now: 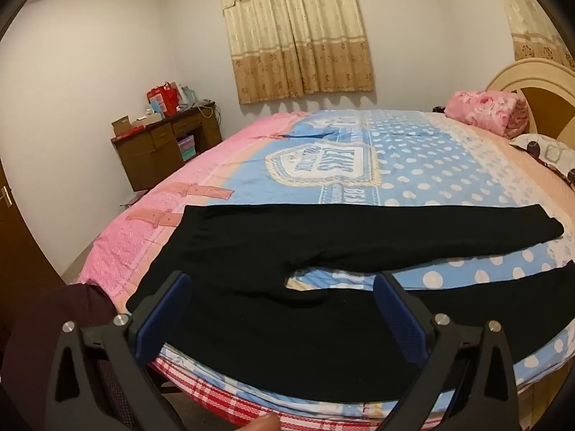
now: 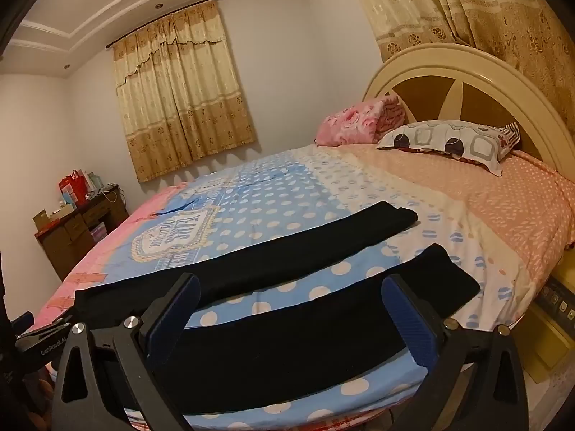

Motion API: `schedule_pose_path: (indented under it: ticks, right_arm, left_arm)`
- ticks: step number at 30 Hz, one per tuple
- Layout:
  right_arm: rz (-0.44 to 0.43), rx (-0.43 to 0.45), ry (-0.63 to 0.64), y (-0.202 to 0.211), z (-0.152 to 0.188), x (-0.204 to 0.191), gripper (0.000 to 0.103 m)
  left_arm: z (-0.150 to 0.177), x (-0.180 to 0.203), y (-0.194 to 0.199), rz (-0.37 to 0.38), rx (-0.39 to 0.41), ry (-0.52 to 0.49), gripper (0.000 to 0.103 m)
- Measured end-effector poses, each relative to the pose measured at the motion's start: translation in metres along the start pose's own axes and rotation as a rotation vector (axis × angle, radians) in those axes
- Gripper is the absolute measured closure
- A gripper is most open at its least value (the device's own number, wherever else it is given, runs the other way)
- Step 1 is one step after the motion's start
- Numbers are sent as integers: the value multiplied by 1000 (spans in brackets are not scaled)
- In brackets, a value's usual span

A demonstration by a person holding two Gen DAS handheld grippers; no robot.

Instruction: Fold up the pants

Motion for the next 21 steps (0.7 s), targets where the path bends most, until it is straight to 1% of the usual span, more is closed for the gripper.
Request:
schedule_pose_path:
  ticks: [2, 3, 4, 5, 9, 10, 12, 18, 21]
  right_arm:
    - [-3, -12, 2, -1, 2, -2, 1]
    - [-4, -13, 4, -1, 2, -3, 1]
    - [-4, -14, 7, -1, 3, -4, 1]
    - [-4, -15, 7, 0, 3, -5, 1]
    - [-7, -5, -16, 1, -2, 0, 1]
    - [28, 14, 6, 4, -7, 4, 1]
    - [47, 33, 5, 0, -7, 4, 1]
    - [58, 39, 5, 1, -9, 4, 1]
    - [50, 39, 3, 2, -10, 7, 1]
  left_arm:
    - [1, -4, -2, 12, -18, 25, 0]
    - [-1, -6, -4, -9, -11, -3, 0]
    - [-1, -2, -4, -14, -13, -16, 0]
    - [0, -5, -3, -7, -6, -1, 0]
    - [5, -3, -8, -14, -29, 1, 0]
    - [6, -2, -10, -14, -41, 0, 0]
    - [8, -2, -12, -14, -54, 1, 0]
    - [7, -7, -10, -26, -54, 7, 0]
    - [6, -7, -9, -22, -50, 6, 0]
Point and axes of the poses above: each gripper's, at about its wrist camera, not at the fingertips, and y roughly against the way its jaws point, x to its right, z to its underside, the point moved 4 cm from there along -y, roughly the way its jaws point, and after that the axes turned 9 degrees about -y, right-handed, at the moved point
